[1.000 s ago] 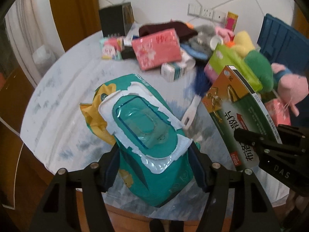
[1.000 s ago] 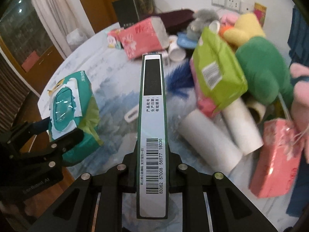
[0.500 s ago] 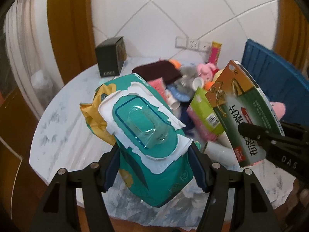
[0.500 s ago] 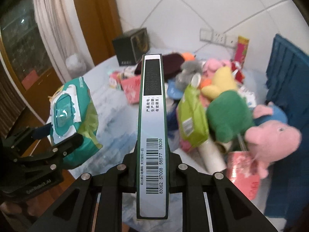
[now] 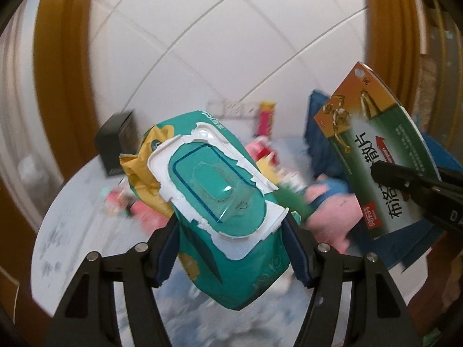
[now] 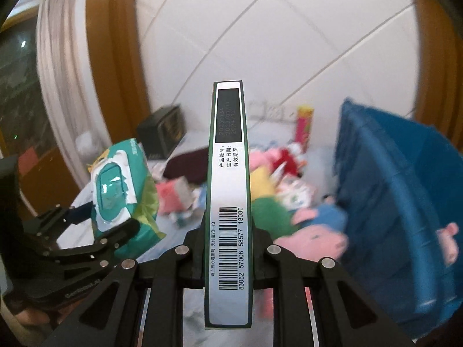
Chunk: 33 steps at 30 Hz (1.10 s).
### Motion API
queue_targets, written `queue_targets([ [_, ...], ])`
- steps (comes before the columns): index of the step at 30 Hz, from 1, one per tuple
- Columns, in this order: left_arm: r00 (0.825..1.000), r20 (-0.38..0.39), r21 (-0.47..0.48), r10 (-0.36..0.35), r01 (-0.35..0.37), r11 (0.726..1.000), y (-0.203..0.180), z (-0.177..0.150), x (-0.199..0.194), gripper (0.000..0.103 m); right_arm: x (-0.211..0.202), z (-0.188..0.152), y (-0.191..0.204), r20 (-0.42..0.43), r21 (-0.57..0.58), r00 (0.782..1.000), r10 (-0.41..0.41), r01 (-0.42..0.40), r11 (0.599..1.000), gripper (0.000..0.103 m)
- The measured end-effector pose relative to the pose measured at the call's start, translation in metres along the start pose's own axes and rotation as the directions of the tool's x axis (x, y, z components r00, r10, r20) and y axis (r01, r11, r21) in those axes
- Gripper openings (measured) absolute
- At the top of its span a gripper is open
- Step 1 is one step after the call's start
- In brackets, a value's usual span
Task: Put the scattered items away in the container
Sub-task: 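Lift the wet-wipe pack with the left gripper while the right lifts the green box, then drop the wet-wipe pack and green box into the crate, opening both grippers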
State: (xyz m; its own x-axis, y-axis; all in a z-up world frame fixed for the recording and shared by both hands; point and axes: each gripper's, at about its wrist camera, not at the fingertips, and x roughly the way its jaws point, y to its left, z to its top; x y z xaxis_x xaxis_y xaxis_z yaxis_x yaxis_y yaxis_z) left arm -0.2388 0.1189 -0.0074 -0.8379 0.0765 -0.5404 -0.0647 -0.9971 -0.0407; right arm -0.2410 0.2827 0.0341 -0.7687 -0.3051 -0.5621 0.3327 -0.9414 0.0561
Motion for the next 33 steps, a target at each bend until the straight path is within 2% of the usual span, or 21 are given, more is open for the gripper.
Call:
queue_targets([
  [4,0.995,0.068,0.041,-0.069,0.067,0.997,-0.059,0.037,0.002,0.065,-0.042,0.015,-0.054,0.086,0.023,0.994,-0.061,0.06,0.998,0.019],
  [9,0.976,0.116,0.128,-0.187,0.172,0.977,-0.16,0.078,0.008,0.065,-0.087,0.019,-0.141,0.144,0.087,0.971,-0.192,0.181,0.98,0.019],
  [14,0.955,0.067,0.186,-0.291,0.274,0.944,-0.254,0.094,0.023,0.065,-0.11,-0.001,-0.233,0.106,0.182,0.949,-0.298,0.276,0.944,0.019],
  [18,0.945,-0.003,0.231,-0.326,0.318,0.92,-0.308,0.093,0.042,0.065,-0.116,-0.017,-0.276,0.07,0.232,0.938,-0.34,0.316,0.92,0.019],
  [21,0.946,-0.047,0.259,-0.321,0.322,0.911,-0.33,0.091,0.054,0.065,-0.12,-0.027,-0.298,0.048,0.263,0.933,-0.357,0.333,0.906,0.019],
  [28,0.952,-0.061,0.254,-0.299,0.304,0.918,-0.334,0.095,0.057,0.067,-0.132,-0.032,-0.312,0.027,0.288,0.925,-0.378,0.355,0.889,0.019],
  [33,0.952,-0.065,0.232,-0.3,0.307,0.923,-0.331,0.095,0.057,0.089,-0.128,-0.031,-0.319,0.031,0.293,0.918,-0.395,0.37,0.882,0.021],
])
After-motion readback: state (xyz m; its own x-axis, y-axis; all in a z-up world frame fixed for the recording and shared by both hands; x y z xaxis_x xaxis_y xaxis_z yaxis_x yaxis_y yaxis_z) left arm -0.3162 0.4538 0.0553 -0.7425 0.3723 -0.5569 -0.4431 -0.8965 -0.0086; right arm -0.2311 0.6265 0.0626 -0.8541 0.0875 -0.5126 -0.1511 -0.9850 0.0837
